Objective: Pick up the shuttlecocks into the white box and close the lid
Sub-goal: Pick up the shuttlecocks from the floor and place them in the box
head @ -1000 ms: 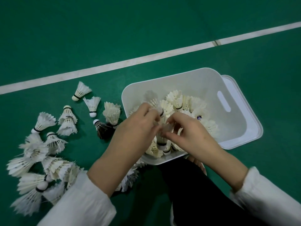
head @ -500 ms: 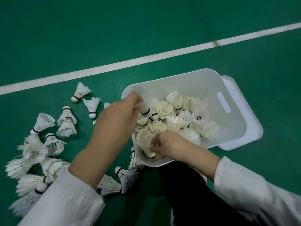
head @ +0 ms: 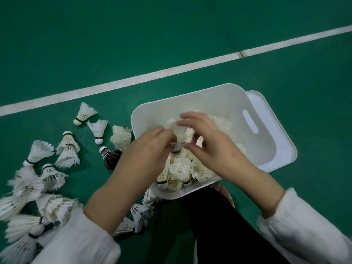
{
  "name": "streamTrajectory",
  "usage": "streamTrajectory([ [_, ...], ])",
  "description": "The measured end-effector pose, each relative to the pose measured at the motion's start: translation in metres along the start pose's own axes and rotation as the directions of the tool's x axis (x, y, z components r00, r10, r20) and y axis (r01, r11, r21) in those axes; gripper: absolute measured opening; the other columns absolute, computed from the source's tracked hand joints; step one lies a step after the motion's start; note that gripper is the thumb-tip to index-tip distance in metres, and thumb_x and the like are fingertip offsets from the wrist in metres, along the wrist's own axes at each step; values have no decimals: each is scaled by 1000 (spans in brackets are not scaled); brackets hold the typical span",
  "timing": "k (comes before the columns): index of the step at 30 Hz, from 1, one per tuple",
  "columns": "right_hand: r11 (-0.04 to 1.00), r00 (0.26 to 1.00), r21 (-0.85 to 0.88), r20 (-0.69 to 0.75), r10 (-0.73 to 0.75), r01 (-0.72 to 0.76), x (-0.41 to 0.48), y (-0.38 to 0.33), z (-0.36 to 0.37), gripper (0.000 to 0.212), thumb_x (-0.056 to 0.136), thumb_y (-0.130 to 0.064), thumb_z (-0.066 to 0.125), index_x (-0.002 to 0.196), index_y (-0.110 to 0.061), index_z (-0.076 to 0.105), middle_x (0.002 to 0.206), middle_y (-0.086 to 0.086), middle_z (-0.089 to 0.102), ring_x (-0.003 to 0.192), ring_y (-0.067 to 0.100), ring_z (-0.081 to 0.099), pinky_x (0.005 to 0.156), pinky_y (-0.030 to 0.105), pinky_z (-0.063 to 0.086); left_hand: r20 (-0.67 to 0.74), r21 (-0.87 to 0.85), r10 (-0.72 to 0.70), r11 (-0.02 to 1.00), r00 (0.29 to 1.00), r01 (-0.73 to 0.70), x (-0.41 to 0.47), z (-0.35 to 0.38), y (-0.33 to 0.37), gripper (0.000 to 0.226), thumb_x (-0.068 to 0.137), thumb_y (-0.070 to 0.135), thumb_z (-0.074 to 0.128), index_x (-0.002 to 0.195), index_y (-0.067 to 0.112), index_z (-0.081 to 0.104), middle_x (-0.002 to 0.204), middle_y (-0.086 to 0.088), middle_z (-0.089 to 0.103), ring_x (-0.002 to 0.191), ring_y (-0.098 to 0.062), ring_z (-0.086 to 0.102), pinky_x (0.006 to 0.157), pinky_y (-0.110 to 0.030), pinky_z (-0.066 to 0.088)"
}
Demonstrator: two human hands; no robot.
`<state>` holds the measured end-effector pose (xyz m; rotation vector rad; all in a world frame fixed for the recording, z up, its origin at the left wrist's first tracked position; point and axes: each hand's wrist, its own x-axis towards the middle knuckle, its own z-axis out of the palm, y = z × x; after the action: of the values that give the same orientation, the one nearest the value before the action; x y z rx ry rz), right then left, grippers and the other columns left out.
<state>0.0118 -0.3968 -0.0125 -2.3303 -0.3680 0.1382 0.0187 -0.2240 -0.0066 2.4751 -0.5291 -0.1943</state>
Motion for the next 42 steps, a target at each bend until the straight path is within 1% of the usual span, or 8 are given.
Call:
streamTrajectory([
  [3,997,997,-71,78,3,2,-2,6,8,21,85,-10,60,104,-17,60,110,-5,57,88,12,58,80,34,50,20,37,72,997,997,-73,0,9,5,8,87,10,57,94,12,60,88,-2,57,82,-24,54,63,-35,43],
  [7,985,999,-174,40,23,-16,-9,18,-2,4,86,-16,62,86,-13,63,94,-4,58,75,10,53,72,30,48,16,-6,104,995,994,-104,0,9,5,12,89,15,56,99,15,62,100,2,58,85,-17,56,70,-25,40],
  [13,858,935,-373,-178,307,-353,-17,62,-25,9,90,-18,55,88,-10,59,89,-1,52,78,18,52,68,32,43,68,69,26,997,997,-30,3,2,3,17,93,33,44,101,24,57,96,11,57,86,-9,54,74,-31,48],
  [20,767,736,-486,314,600,-418,-10,96,11,21,82,-2,47,62,-10,48,65,4,48,61,19,45,50,19,32,330,341,16,930,944,-135,10,-20,-5,23,96,36,35,104,25,54,101,7,58,87,-13,55,74,-33,50],
  [24,782,792,-508,275,544,-361,-3,81,-12,27,90,-16,53,116,-12,60,117,7,62,107,23,57,90,30,45,404,450,35,862,914,-232,8,-53,-21,23,96,38,34,104,26,52,102,9,57,89,-12,55,74,-30,49],
  [31,878,945,-477,272,183,-33,30,-13,-21,22,92,-22,48,108,-17,61,109,3,65,95,20,59,80,29,44,444,577,46,749,895,-325,-12,-100,-51,26,96,38,30,103,25,51,98,7,57,88,-14,56,65,-25,39],
  [36,836,878,-457,476,-58,303,48,-83,23,23,93,-20,44,110,-14,58,111,5,60,98,23,58,82,32,46,361,534,-75,834,929,-141,-40,-130,-83,22,96,39,33,101,28,52,100,10,56,85,-12,53,72,-28,46],
  [42,761,780,-487,625,-39,429,65,-96,100,28,90,-11,41,114,-6,54,117,13,55,105,30,57,84,38,46,271,441,-306,882,913,165,-98,-122,-151,19,95,36,39,101,29,55,95,13,57,81,-8,54,69,-24,43],
])
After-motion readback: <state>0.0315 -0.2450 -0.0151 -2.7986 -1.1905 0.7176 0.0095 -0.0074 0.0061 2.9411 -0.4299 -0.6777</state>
